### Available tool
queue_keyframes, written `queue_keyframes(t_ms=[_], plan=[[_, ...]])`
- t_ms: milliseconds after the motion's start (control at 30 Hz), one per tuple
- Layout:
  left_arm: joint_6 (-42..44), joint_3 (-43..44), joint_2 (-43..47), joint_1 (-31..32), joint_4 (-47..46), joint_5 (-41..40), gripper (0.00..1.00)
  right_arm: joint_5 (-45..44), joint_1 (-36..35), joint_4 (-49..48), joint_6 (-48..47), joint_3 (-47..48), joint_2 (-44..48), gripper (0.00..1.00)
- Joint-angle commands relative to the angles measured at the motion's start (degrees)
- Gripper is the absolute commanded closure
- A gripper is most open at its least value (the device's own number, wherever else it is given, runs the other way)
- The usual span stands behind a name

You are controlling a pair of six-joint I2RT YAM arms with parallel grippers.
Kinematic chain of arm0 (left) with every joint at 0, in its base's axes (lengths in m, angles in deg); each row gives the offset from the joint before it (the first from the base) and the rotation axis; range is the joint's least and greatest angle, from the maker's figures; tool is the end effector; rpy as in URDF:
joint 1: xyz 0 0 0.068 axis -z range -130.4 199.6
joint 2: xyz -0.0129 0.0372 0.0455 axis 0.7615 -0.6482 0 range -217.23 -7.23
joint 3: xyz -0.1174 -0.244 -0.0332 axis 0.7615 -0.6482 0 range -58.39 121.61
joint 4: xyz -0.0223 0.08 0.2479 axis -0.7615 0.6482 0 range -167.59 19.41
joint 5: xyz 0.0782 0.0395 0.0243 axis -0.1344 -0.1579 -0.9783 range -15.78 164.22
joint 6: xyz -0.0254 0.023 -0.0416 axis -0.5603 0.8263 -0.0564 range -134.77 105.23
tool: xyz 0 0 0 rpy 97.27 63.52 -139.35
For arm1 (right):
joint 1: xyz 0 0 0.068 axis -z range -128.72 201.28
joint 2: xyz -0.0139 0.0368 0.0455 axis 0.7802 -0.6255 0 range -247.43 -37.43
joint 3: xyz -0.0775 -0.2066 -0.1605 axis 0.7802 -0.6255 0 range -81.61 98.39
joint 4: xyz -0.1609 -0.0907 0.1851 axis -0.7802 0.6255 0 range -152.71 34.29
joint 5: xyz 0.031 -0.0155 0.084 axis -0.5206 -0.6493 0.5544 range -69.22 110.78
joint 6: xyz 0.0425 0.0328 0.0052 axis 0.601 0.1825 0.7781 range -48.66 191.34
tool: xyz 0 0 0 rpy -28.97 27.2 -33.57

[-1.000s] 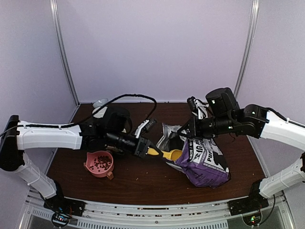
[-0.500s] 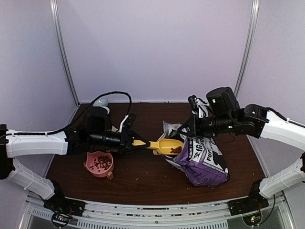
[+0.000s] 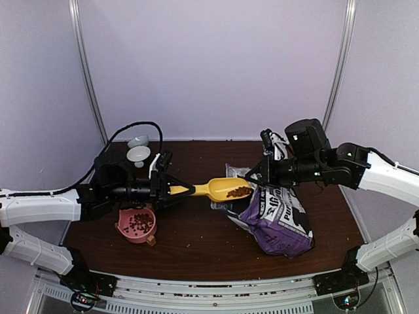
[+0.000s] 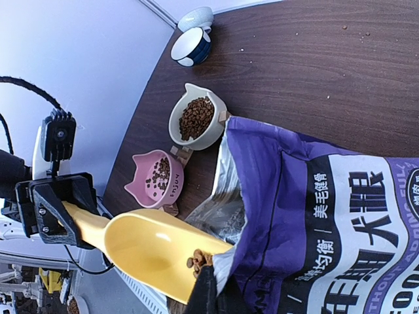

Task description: Serve the pet food

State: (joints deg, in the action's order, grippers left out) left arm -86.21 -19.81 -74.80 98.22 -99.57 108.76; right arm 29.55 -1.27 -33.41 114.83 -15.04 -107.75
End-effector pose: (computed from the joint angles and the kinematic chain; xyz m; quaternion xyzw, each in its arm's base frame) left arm 0.1602 -0.2123 0.2787 0.0513 0.7400 -0.6592 0.1234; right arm 0.1605 0.2184 0.3464 -0.1056 0.8708 0.3983 0.2680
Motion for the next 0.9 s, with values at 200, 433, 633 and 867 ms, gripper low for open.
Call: queue_keyframes(t_ms=[200, 433, 633, 867], plan=[[-3.9, -4.5, 3.3, -0.8, -11.3, 0.2, 1.0, -1.8, 0.7, -6.3, 1.0, 0.2, 2.8, 1.0], [-8.4, -9.0, 3.8, -2.0, -20.5, 0.0, 1.0, -2.0, 0.8, -6.7, 1.5, -0.3, 3.6, 1.0], [-9.4, -9.9, 5.0, -2.4, -24.8, 0.3, 1.0, -1.9, 0.9, -6.9, 1.7, -0.6, 3.6, 1.0], [-10.2, -9.6, 5.2, -2.4, -27.4, 2.5, 1.0, -1.7, 1.1, -7.2, 1.7, -0.7, 3.6, 1.0]])
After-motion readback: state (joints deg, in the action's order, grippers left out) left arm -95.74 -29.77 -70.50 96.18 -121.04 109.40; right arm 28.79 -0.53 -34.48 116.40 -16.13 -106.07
